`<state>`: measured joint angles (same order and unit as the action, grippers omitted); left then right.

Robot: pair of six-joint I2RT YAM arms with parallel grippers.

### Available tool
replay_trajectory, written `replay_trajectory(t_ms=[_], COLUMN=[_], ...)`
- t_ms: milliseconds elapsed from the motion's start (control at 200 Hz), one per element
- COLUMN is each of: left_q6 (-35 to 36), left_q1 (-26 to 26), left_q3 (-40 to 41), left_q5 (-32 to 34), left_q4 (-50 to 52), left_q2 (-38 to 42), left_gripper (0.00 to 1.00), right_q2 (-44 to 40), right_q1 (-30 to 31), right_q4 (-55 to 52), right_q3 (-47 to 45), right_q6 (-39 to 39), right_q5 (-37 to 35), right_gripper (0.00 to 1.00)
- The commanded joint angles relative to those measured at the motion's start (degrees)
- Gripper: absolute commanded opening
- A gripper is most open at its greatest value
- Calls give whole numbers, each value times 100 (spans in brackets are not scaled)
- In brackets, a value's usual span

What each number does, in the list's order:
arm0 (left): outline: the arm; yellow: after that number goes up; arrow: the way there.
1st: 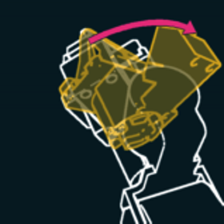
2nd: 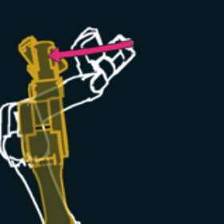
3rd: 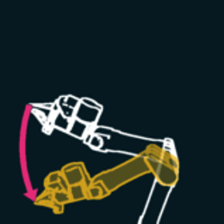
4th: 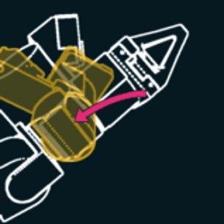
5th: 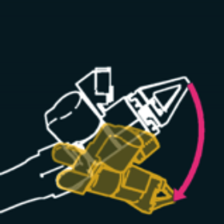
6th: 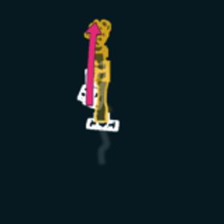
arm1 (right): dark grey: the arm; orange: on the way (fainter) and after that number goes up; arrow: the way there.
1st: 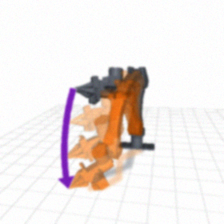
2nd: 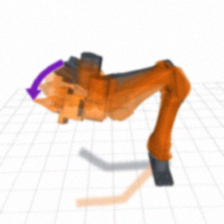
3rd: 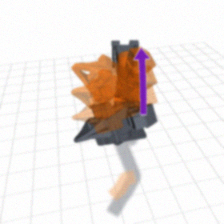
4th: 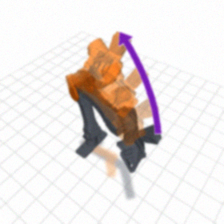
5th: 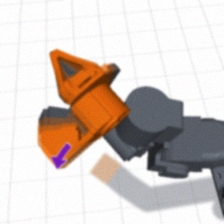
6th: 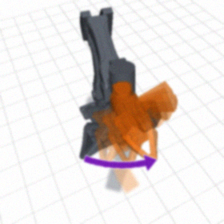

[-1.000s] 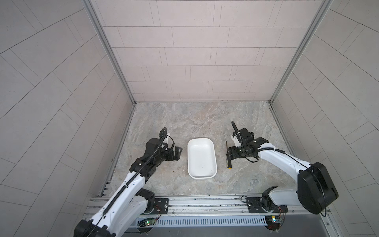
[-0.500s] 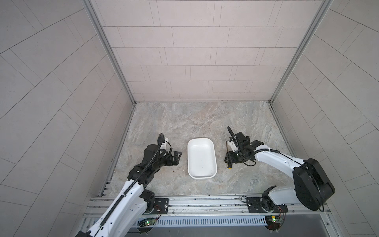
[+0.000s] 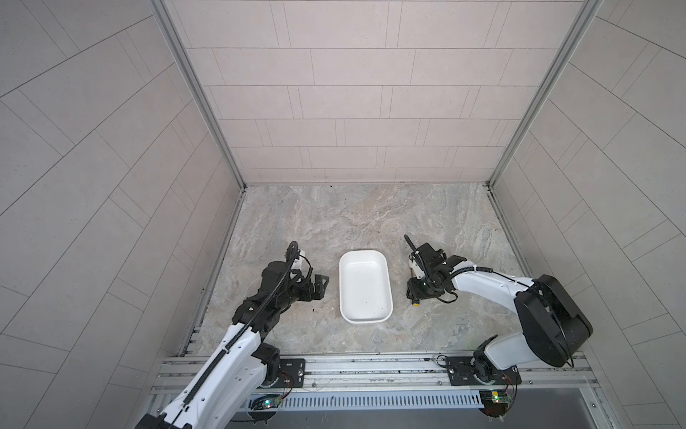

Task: Put the screwdriver in the bin
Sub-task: Pick up the screwdriver from the center of the table.

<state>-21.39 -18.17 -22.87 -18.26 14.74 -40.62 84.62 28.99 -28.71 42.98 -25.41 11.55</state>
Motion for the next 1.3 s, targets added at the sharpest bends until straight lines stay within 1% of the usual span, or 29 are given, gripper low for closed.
replay_trajectory(t_ms=[0, 95, 205, 275, 335, 420, 596, 811, 881, 1006, 1061, 1111, 1216, 1296], left_q6=[64, 70, 109, 125, 122, 126, 116, 100, 99, 98, 100, 100, 100, 100], left_q1=[-37, -37, -36, -37, -37, -37, -37, -37, -42, -38, -48, -43, -42, -46], left_q3=[81, 86, 68, 55, 54, 68, 81, 90, 99, 99, 99, 99, 90, 90], left_q5=[-54, -56, -59, -57, -46, -44, -71, -64, -47, -16, -9, -9, 6, 6], left_q4=[-145, -173, -173, -182, -182, -193, -248, -262, -270, -304, -314, -322, -338, -333], left_q2=[-28, -75, -117, -132, -140, -148, -161, -175, -179, -199, -222, -242, -279, -288], left_gripper=[100, 100, 100, 100, 100, 100, 100, 100, 100, 100, 100, 100, 100, 100], right_q2=[144, 236, 286, 267, 227, 114, -371, -1224, -1630, -2349, -2588, -2731, -2796, -2623], right_q1=[27, 26, 27, 23, 27, 27, -43, -104, -97, 87, 269, 505, 1071, 1481], right_q4=[-18, -50, -75, -121, -165, -226, -482, -1248, -1259, -862, -643, -550, -653, -745], right_q3=[72, 120, 156, 169, 183, 193, 363, 1025, 1170, 1180, 1129, 1096, 1132, 1177], right_q6=[-69, -47, -52, -61, -69, -95, -209, -377, -626, -1445, -1791, -2127, -2818, -3197], right_q5=[-217, -232, -232, -232, -233, -195, 100, 129, 169, 130, -5, -276, -1299, -1789], right_gripper=[46, 37, 30, 24, 16, 0, 0, 0, 0, 0, 0, 0, 0, 0])
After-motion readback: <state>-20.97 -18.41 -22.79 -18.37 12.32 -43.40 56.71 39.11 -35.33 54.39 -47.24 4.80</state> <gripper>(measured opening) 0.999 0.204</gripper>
